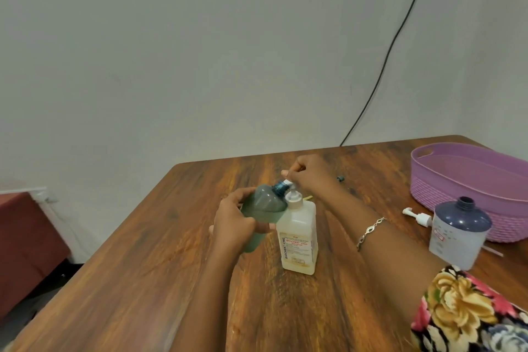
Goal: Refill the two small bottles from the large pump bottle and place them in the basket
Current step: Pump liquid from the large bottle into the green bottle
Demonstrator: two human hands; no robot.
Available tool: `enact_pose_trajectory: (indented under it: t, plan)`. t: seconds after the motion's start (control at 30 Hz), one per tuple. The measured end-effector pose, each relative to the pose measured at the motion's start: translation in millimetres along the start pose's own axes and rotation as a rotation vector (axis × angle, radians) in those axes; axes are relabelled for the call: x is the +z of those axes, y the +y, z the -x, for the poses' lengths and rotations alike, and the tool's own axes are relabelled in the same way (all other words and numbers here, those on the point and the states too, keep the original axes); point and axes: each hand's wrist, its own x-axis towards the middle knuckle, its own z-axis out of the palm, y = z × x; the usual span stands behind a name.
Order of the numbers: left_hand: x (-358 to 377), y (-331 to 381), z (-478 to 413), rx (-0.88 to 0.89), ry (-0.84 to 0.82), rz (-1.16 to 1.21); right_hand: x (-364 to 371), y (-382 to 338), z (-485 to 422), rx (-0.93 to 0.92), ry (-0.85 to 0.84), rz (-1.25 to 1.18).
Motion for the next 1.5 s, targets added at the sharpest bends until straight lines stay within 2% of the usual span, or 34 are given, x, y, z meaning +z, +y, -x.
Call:
enact_pose_trajectory:
  t: [0.17, 0.4, 0.63, 0.93, 1.17, 1.27, 1.5]
  plan:
    - [3.4, -6.6, -1.6, -0.010, 0.000, -0.019, 13.2, 10.3, 5.4, -0.089, 0.112, 0.010]
    - [2.7, -1.2, -5.6, -0.004, -0.011, 0.037, -1.7, 2.7, -3.9, -0.038, -0.026, 0.021]
    - [0.7, -8.9, -7.1, -0.012, -0.005, 0.002, 10.8, 1.9, -0.1, -0.118, 0.057, 0.208]
    - [-1.4, -0.9, -2.9, -0.009, -0.011, 0.044, -2.1, -11.3, -0.1, -0.040, -0.051, 0.093]
    - [2.9, -10.2, -0.2, -0.006, -0.042, 0.030, 7.6, 7.4, 7.5, -0.052, 0.027, 0.034]
    - [2.4, -8.0, -0.3, 0.000, -0.048, 0.040, 4.4, 4.6, 6.3, -0.037, 0.005, -0.009]
    - [1.5, -2.0, -2.3, 0.002, -0.044, 0.067, -0.5, -2.9, -0.2, 0.003, -0.025, 0.064]
